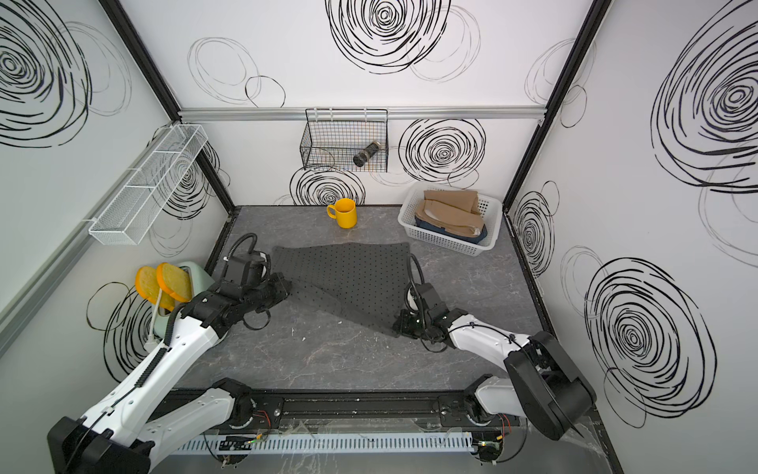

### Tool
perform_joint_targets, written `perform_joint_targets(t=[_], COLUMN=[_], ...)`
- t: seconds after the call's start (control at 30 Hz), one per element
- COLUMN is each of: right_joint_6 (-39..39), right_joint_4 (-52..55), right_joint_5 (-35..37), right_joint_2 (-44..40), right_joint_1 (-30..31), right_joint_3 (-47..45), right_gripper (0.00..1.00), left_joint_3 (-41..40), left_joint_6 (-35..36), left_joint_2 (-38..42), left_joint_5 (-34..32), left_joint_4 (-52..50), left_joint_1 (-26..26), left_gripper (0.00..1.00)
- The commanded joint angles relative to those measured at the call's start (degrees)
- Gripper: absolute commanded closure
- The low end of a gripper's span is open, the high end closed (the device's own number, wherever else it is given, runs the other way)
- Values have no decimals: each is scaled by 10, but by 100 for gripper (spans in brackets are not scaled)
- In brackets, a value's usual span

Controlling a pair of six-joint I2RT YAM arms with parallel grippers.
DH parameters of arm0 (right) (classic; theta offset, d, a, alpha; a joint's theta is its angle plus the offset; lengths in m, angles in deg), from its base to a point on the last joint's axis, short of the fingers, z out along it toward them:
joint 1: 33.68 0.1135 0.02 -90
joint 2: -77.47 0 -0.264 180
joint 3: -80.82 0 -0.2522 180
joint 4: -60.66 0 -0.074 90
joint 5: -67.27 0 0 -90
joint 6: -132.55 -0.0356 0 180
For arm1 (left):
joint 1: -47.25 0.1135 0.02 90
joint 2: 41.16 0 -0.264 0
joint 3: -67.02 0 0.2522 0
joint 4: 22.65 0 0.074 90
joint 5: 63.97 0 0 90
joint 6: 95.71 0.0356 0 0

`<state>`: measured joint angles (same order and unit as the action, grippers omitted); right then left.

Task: Roll up the skirts
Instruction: Roll the skirt at the center of the board.

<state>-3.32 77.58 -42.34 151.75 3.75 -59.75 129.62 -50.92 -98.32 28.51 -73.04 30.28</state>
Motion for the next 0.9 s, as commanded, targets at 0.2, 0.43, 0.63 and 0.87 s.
perform_joint_targets(t=[0.2, 0.43, 0.63, 0.87], right_joint_6=[-38, 22, 46, 49], right_joint_4=[103, 99, 95, 50], right_joint_5=[59, 57, -30, -97], right_joint_2=[-133, -171, 44, 141], right_joint_1=[36, -74, -116, -199], right_joint_3=[-26, 55, 193, 161], right_gripper=[29, 41, 60, 53], left_joint_3=[-11, 52, 120, 313], left_joint_6=[74, 96, 126, 241], left_joint_2=[11, -32, -150, -452], left_joint_5=[-88, -183, -285, -373], left_joint_4=[-93, -74, -53, -85], left_joint_1=[-37, -206, -403, -601], left_gripper=[100, 100, 100, 100])
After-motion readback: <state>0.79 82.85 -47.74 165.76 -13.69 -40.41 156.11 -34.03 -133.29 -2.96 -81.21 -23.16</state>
